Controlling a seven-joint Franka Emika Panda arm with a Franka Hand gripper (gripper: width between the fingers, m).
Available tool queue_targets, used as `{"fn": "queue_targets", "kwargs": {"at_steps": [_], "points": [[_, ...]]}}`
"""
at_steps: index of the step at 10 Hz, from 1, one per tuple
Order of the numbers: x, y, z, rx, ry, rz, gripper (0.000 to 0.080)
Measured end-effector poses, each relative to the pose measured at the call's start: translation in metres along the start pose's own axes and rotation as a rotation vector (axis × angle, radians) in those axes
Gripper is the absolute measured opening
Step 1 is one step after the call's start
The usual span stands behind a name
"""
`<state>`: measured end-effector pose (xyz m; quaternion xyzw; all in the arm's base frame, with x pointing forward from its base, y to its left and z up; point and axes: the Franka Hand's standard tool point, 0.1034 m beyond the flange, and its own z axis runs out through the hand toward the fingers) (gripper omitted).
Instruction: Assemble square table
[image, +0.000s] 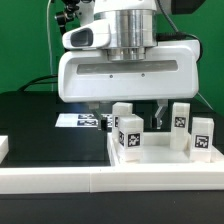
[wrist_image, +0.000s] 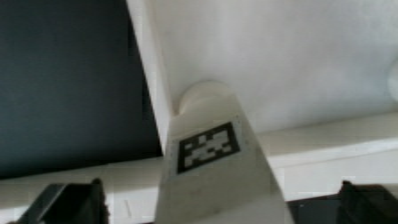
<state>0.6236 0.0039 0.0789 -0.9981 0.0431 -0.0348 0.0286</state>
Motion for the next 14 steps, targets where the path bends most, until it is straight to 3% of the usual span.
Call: {"fn": "queue_targets", "kwargs": {"at_steps": [4, 6, 7, 8, 11, 14], "points": [[-0.0005, -0.0027, 0.0005, -0.014, -0.005, -0.206, 0.0649], [-0.0005, -0.0011, 0.0005, -0.016, -0.005, -0.227, 0.0395], [-0.0004, -0.001, 0.0005, -0.016, -0.005, -0.228, 0.0395], [-0.0004, -0.0008, 0.0005, -0.016, -0.005, -0.222, 0.0288], [-0.0005, -0.0006, 0.0006, -0.015, -0.004, -0.147, 0.0288], [-0.0013, -0.001, 0.0014, -0.008, 0.023, 0.242, 0.0288]]}}
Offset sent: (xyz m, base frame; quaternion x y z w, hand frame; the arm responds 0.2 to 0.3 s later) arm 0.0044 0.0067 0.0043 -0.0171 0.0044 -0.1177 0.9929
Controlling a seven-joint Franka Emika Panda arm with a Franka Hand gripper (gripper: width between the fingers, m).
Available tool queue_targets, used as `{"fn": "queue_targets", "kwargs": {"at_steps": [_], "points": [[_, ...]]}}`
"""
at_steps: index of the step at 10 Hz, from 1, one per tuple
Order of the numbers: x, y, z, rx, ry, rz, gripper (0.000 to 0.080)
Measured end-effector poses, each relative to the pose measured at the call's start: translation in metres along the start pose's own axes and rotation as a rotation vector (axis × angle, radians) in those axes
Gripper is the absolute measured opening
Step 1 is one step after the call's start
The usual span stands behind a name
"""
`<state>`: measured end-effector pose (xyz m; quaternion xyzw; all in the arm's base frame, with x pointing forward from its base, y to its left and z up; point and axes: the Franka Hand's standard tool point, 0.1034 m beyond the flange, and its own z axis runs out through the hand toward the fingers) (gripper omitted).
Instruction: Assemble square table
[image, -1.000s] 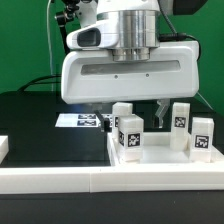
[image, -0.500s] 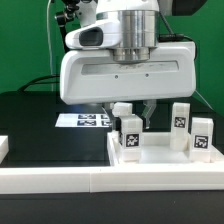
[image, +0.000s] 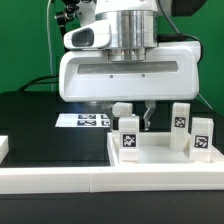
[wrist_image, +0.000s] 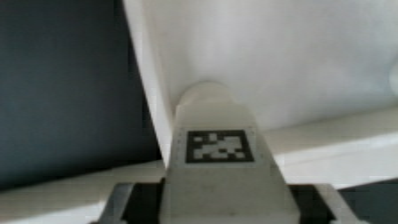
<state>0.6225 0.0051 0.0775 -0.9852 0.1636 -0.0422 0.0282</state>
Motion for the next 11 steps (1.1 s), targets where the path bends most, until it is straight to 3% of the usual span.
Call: {"fn": "queue_targets", "kwargs": {"at_steps": [3, 8, 10, 11], "points": [[-0.0006, -0.0006, 0.0007, 0.008, 0.004, 0.362, 0.029], [-0.0043, -0.0061, 0.0015, -0.014, -0.008, 0.899, 0.029], [-0.002, -0.0036, 0.002, 0.018, 0.004, 0.988, 0.029], [-0.0022, -0.0041, 0.002, 0.017, 0.004, 0.994, 0.0296]]}}
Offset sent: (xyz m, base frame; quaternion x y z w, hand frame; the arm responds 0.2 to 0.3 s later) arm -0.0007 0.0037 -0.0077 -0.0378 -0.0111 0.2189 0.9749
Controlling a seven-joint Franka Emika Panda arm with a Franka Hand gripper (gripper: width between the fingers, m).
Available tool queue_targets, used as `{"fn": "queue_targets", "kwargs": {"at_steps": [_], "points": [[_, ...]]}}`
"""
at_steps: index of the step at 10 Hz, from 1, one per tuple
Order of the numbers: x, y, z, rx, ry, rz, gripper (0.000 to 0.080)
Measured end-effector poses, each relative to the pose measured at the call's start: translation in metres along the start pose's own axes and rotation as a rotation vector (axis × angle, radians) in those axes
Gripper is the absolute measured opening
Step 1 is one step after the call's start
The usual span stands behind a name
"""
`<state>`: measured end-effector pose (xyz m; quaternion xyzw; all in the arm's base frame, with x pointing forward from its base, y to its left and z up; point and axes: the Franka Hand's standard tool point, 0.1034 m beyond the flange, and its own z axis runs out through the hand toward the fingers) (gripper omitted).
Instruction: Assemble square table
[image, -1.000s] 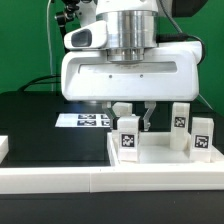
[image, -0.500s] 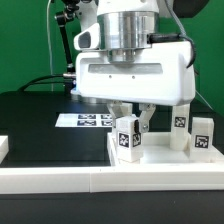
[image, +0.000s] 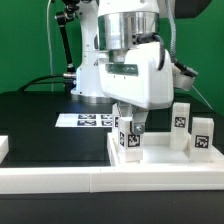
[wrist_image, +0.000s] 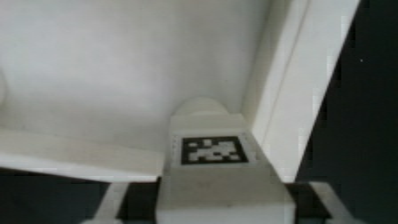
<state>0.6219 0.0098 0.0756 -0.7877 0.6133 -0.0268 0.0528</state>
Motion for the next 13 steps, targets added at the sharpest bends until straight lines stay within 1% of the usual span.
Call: {"fn": "queue_targets", "kwargs": {"at_steps": [1, 2, 3, 4, 5, 8, 10, 13], "points": [[0.0003, 0.0001, 0.0003, -0.001, 0.0, -0.056, 0.0296], [0.0004, -0.0004, 0.0, -0.002, -0.002, -0.099, 0.0513], [0.0004, -0.0005, 0.0, -0.002, -0.001, -0.155, 0.0513], [0.0004, -0.0005, 0.0, -0.001, 0.0, -0.293, 0.0621], [-0.0003, -0.0007, 0.0001, -0.001, -0.001, -0.367, 0.0641], [-0.002, -0.0013, -0.0002, -0.001, -0.001, -0.692, 0.0648], [-0.0073, -0.0018, 0.001, -0.008, -0.001, -0.909, 0.0649], [-0.0015, -0.0001, 0.0013, -0.012, 0.0, -1.13, 0.0649]]}}
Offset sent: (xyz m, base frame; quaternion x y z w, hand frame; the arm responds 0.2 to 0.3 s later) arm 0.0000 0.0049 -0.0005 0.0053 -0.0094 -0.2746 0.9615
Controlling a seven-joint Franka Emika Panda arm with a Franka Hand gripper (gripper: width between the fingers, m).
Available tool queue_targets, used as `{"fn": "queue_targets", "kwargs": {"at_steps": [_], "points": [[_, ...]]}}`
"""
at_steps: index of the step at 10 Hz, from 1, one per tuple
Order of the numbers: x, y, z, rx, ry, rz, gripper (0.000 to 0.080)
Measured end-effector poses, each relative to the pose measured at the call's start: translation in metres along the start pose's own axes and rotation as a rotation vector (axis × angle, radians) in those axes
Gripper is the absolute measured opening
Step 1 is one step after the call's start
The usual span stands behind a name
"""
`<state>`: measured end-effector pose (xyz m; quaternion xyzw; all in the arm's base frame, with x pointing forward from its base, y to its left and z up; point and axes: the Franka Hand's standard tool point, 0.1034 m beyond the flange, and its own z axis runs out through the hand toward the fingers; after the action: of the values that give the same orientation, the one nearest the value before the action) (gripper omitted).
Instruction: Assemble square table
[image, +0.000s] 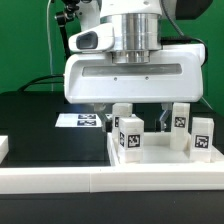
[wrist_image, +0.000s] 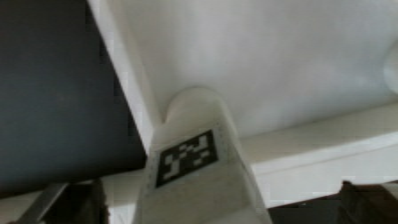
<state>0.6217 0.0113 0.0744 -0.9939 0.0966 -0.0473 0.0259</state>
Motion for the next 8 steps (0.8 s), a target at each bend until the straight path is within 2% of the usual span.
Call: {"fn": "queue_targets", "kwargs": {"at_steps": [2, 6, 8], "points": [[0.0005, 0.0, -0.0009, -0.002, 0.001, -0.121, 0.0649], [0.0011, 0.0038, -0.0007, -0.027, -0.003, -0.384, 0.0636], [0.001, 0.0041, -0.0005, -0.027, -0.004, -0.376, 0.0285]]}}
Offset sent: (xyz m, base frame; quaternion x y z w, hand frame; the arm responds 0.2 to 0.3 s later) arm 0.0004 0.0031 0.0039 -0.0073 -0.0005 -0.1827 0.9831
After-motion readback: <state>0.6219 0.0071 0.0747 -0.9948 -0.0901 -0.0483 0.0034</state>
